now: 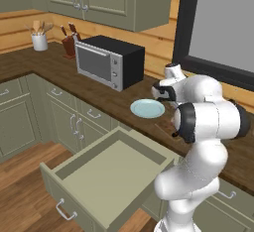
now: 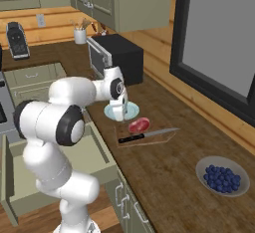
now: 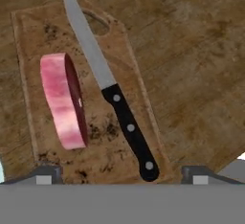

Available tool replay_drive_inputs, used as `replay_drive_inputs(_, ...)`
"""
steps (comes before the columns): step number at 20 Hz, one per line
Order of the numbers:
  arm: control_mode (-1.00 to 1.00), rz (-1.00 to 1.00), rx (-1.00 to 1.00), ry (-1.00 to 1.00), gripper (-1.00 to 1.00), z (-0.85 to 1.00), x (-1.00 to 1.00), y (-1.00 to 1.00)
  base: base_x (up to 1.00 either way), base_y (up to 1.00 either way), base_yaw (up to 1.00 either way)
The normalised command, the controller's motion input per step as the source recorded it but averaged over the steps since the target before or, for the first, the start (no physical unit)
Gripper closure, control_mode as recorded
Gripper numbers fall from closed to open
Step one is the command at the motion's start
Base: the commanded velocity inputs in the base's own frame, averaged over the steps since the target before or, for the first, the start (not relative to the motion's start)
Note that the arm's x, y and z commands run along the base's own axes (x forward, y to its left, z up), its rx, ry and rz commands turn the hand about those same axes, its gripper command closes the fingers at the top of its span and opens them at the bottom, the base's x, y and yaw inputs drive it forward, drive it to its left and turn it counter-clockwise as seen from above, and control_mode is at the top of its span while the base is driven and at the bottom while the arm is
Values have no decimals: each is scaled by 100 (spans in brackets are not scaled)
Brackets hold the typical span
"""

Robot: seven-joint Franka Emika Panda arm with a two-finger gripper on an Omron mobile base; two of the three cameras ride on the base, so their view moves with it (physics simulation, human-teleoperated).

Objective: Pick up the knife from the drawer and place it on the cutting board. Then place the meat from the plate to the cutting board.

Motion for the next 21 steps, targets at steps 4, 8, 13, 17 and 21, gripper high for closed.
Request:
replay_drive_inputs(4,-100,5,-6,0,-100,22,-88,91,0,0,0)
replay_drive_inputs(8,-100,17,6,0,-100,13,-97,88,0,0,0)
replay_drive_inputs(13,-100,30,6,0,-100,1,-98,89,0,0,0)
replay_drive_inputs(17,-100,37,0,0,-100,17,-70,50,0,0,0)
replay_drive_inputs(21,-100,34,4,1,-100,2,-22,0,0,0,0)
